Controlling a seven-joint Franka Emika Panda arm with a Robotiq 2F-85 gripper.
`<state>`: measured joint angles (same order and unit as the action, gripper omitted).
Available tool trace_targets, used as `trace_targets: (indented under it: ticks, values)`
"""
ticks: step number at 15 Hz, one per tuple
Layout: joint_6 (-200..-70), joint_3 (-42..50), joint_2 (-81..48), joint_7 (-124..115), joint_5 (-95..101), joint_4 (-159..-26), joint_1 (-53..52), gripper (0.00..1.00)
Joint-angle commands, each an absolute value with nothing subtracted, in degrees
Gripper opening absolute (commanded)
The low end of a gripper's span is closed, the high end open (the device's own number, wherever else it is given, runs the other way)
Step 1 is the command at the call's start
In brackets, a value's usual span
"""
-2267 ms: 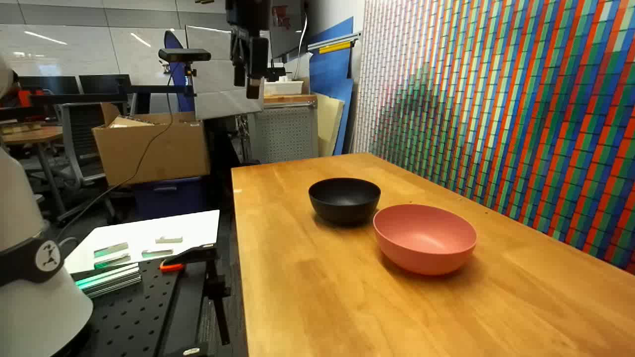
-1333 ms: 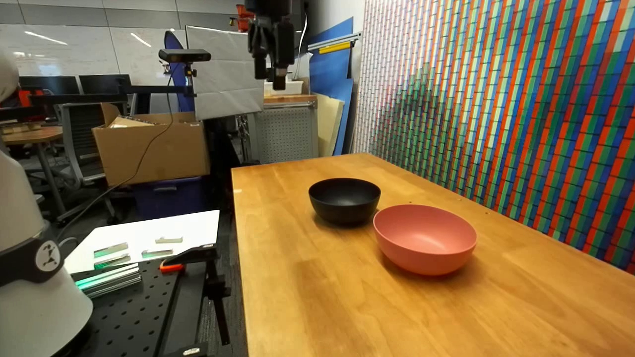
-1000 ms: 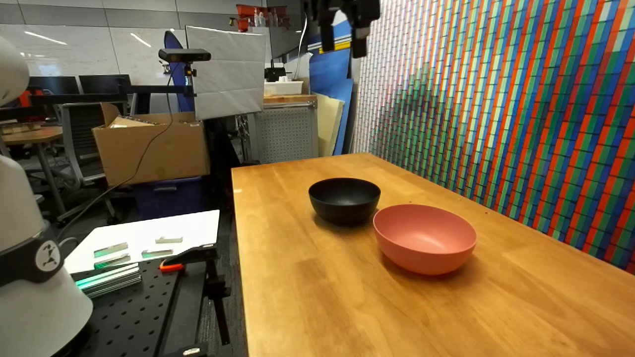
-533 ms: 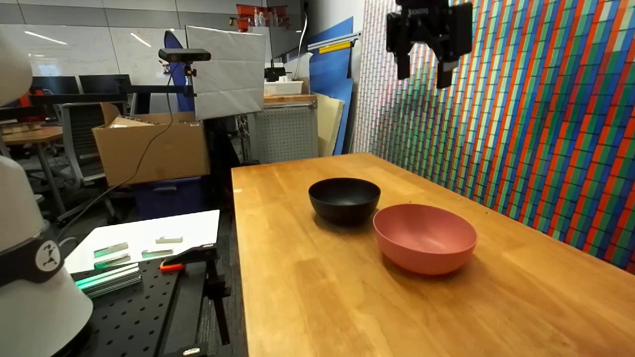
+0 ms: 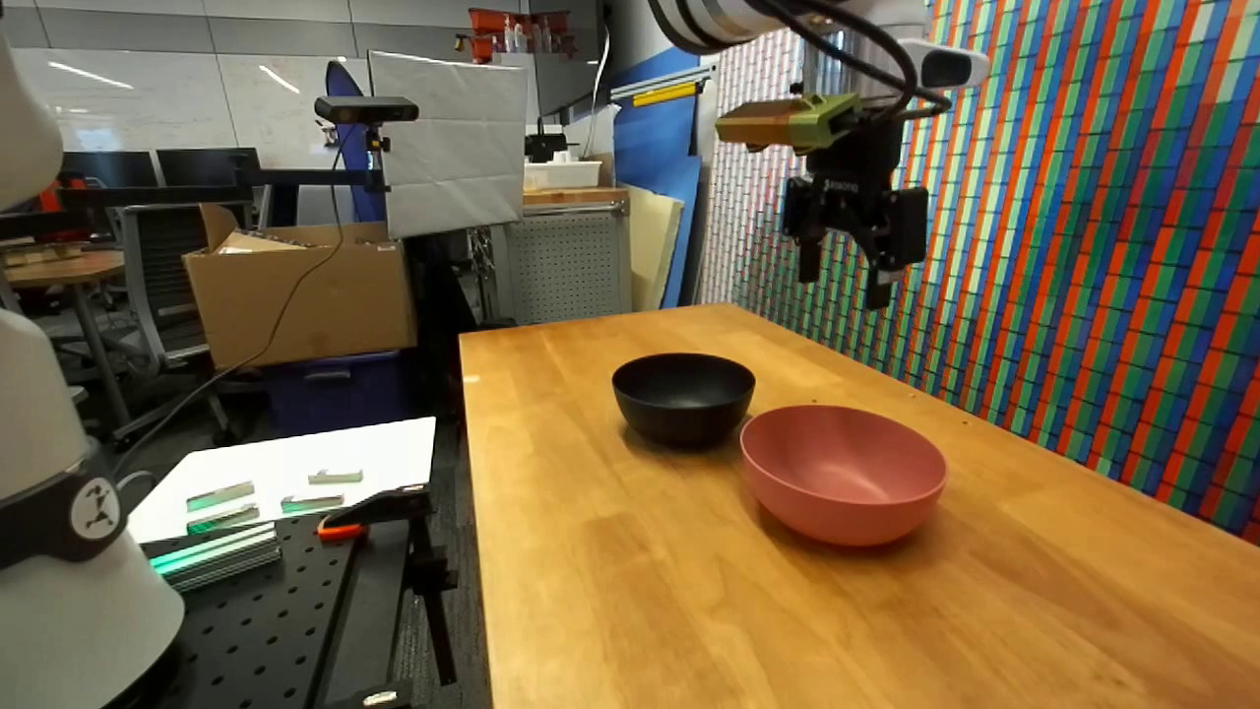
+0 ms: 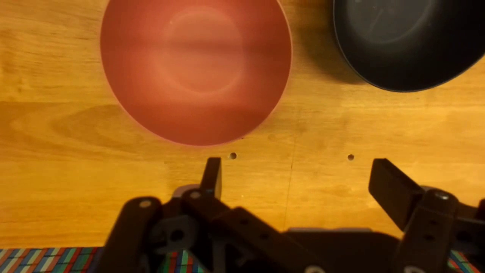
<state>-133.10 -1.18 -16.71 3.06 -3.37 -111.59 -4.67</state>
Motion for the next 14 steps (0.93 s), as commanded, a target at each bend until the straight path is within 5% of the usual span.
trace_targets:
  ticks: [1, 14]
  values:
    - [-133.44, -1.45, -21.04, -1.59, 1.37, -108.94, -6.1, 1.0]
    - [-138.33, 0.3, -26.24, -9.89, 10.06, -113.22, -9.4, 1.0]
